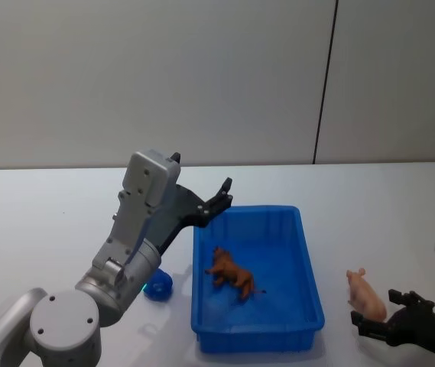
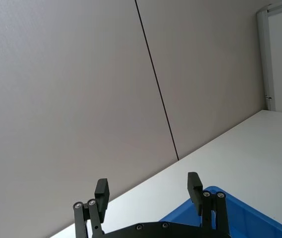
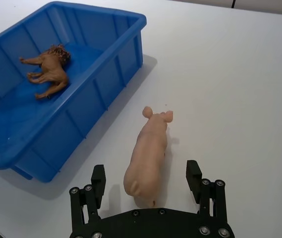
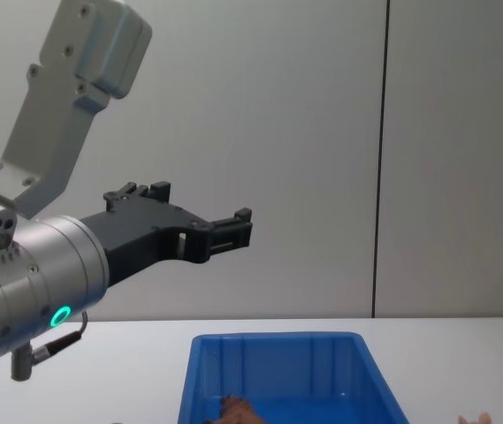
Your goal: Pick up the two dolls from the table and place them into the box.
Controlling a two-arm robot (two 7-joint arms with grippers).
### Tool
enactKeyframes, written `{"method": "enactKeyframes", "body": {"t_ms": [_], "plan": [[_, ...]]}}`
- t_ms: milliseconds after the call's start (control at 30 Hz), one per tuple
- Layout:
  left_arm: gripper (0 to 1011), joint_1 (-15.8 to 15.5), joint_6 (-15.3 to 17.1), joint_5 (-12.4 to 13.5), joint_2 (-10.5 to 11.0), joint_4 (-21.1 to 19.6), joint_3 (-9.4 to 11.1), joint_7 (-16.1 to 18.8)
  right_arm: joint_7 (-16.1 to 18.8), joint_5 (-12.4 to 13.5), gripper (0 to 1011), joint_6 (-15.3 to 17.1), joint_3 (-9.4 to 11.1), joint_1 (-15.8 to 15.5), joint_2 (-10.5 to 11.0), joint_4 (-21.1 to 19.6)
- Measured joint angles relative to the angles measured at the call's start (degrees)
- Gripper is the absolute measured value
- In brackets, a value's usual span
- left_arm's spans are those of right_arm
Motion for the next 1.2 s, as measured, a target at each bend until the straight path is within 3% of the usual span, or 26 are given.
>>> {"method": "enactKeyframes", "body": {"t_ms": [267,800,1200], "plan": [[1001,0.0,0.0,0.0,0.0,0.0,0.0,0.0,0.0,-0.3,903,0.8,-0.5,0.7,-0.6,1.1],[1001,0.0,0.0,0.0,0.0,0.0,0.0,0.0,-0.9,-0.7,396,1.2,-1.0,1.7,-1.3,2.3],[1001,0.0,0.0,0.0,0.0,0.0,0.0,0.0,-1.8,-1.1,378,-0.9,-0.9,2.0,-1.2,0.9]]}}
